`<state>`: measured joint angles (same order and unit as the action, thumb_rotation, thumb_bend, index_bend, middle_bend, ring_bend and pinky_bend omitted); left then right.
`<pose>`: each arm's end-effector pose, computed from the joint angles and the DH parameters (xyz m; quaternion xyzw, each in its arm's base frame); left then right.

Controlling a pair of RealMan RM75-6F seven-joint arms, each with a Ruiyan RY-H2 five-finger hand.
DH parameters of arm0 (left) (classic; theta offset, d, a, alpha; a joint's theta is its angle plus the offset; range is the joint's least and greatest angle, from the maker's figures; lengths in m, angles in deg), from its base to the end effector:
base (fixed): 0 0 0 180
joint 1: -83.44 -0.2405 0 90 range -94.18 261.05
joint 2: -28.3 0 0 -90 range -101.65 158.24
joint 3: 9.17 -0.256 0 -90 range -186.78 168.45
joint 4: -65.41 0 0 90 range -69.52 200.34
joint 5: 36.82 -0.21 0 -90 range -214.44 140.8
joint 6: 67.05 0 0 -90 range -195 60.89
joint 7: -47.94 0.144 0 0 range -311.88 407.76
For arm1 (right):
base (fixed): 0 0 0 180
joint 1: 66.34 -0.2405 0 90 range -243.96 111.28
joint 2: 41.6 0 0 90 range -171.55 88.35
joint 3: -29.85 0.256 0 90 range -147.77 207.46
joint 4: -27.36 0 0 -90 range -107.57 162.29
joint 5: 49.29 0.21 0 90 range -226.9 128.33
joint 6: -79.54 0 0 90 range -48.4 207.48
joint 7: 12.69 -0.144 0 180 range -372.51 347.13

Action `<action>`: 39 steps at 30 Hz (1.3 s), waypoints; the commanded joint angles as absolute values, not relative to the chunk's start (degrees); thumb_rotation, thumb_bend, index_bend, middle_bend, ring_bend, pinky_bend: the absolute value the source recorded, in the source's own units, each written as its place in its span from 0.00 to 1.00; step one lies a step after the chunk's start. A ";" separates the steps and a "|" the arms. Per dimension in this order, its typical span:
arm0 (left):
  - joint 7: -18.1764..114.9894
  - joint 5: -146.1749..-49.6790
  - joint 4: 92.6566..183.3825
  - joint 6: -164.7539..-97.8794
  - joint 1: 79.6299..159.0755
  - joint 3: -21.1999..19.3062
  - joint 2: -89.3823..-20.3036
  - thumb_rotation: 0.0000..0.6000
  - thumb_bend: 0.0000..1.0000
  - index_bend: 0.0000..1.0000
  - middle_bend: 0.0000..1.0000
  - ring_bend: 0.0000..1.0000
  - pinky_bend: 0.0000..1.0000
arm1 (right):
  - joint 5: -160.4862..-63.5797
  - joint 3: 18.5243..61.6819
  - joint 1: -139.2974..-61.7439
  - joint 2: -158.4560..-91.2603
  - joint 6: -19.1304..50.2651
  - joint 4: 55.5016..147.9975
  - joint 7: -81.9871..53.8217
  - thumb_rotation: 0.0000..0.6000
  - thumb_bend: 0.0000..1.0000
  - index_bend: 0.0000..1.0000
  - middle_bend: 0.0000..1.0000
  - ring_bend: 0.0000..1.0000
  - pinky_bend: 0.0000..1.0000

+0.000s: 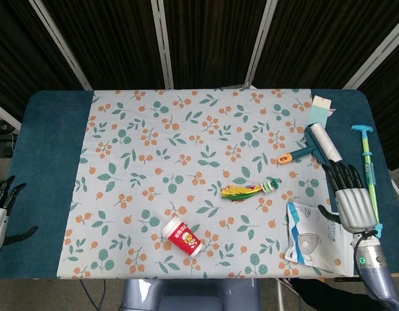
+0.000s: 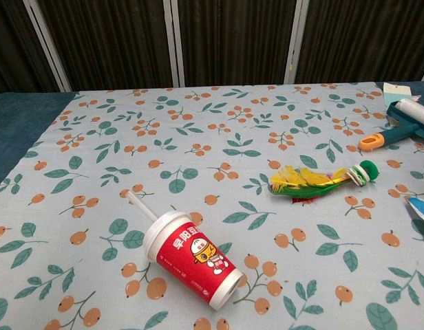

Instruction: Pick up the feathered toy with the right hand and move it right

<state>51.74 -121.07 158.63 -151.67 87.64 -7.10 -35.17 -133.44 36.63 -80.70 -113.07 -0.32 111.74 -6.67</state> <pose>-0.3164 0.1743 0.1600 -0.5991 -0.3852 -0.3559 0.6050 -0.2940 -0.2482 0.1303 0.6339 -0.3204 0.3927 0.5843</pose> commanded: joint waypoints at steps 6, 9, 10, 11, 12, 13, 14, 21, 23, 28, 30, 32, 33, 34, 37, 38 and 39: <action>51.81 -121.07 158.64 -151.71 87.63 -7.09 -35.17 0.92 0.15 0.13 0.00 0.00 0.00 | -133.66 36.52 -80.76 -113.02 -0.20 112.03 -7.21 1.00 0.12 0.00 0.00 0.00 0.00; 51.90 -121.01 158.60 -151.73 87.62 -7.06 -35.22 0.92 0.15 0.13 0.00 0.00 0.00 | -134.58 36.33 -81.05 -113.03 -0.19 112.48 -8.06 1.00 0.12 0.02 0.00 0.00 0.00; 51.94 -120.97 158.59 -151.71 87.63 -7.04 -35.24 0.93 0.15 0.13 0.00 0.00 0.00 | -135.07 36.16 -81.22 -113.00 -0.06 112.62 -8.33 1.00 0.12 0.03 0.00 0.00 0.00; 51.99 -120.93 158.59 -151.69 87.65 -7.01 -35.25 0.92 0.15 0.13 0.00 0.00 0.00 | -135.48 36.01 -81.42 -113.02 0.11 112.78 -8.52 1.00 0.12 0.05 0.00 0.00 0.00; 52.03 -120.88 158.59 -151.66 87.67 -6.99 -35.27 0.92 0.15 0.13 0.00 0.00 0.00 | -135.87 35.87 -81.65 -113.09 0.36 113.00 -8.72 1.00 0.12 0.08 0.00 0.00 0.00; 52.07 -120.80 158.60 -151.59 87.71 -6.96 -35.28 0.92 0.15 0.13 0.00 0.00 0.00 | -136.43 35.70 -82.07 -113.30 0.81 113.37 -8.99 1.00 0.12 0.11 0.01 0.00 0.00; 52.07 -120.76 158.61 -151.54 87.73 -6.94 -35.28 0.92 0.15 0.13 0.00 0.00 0.00 | -136.97 35.49 -82.52 -113.53 1.34 113.72 -9.08 1.00 0.12 0.15 0.03 0.00 0.00; 52.11 -120.67 158.61 -151.45 87.77 -6.90 -35.25 0.92 0.15 0.13 0.00 0.00 0.00 | -140.47 34.38 -86.78 -116.11 6.61 115.73 -7.53 1.00 0.12 0.28 0.15 0.00 0.00; 52.03 -120.67 158.59 -151.43 87.78 -6.91 -35.22 0.92 0.15 0.13 0.00 0.00 0.00 | -140.79 34.43 -88.44 -117.84 8.79 115.74 -5.43 1.00 0.13 0.30 0.17 0.00 0.00; 51.98 -120.77 158.63 -151.40 87.79 -6.96 -35.17 0.92 0.15 0.13 0.00 0.00 0.00 | -139.52 35.43 -91.50 -122.20 12.85 115.01 -2.36 1.00 0.14 0.33 0.18 0.00 0.00; 51.95 -120.82 158.64 -151.44 87.77 -6.99 -35.15 0.92 0.15 0.13 0.00 0.00 0.00 | -138.55 36.05 -92.62 -123.91 14.30 114.27 -1.13 1.00 0.15 0.33 0.18 0.00 0.00; 51.83 -120.83 158.59 -151.42 87.77 -7.01 -35.13 0.92 0.15 0.13 0.00 0.00 0.00 | -136.98 36.94 -93.90 -125.89 16.01 113.52 0.42 1.00 0.16 0.34 0.19 0.00 0.00; 51.80 -120.87 158.56 -151.40 87.79 -7.01 -35.12 0.92 0.15 0.13 0.00 0.00 0.00 | -136.26 37.33 -94.38 -126.60 16.64 113.33 1.05 1.00 0.16 0.35 0.20 0.00 0.00; 51.77 -120.90 158.54 -151.36 87.81 -7.02 -35.11 0.92 0.15 0.13 0.00 0.00 0.00 | -135.56 37.73 -94.83 -127.26 17.18 113.19 1.69 1.00 0.17 0.36 0.20 0.00 0.00; 51.67 -120.97 158.50 -151.24 87.88 -7.07 -35.06 0.92 0.15 0.13 0.00 0.00 0.00 | -133.54 39.00 -96.20 -129.26 18.43 112.94 3.90 1.00 0.17 0.38 0.21 0.00 0.00; 51.64 -120.97 158.50 -151.23 87.89 -7.07 -35.04 0.92 0.15 0.12 0.00 0.00 0.00 | -133.08 39.30 -96.56 -129.76 18.67 112.83 4.58 1.00 0.18 0.39 0.22 0.00 0.00; 51.63 -120.98 158.52 -151.21 87.90 -7.06 -35.02 0.92 0.15 0.13 0.00 0.00 0.00 | -132.65 39.62 -96.96 -130.28 18.91 112.73 5.24 1.00 0.18 0.39 0.22 0.00 0.00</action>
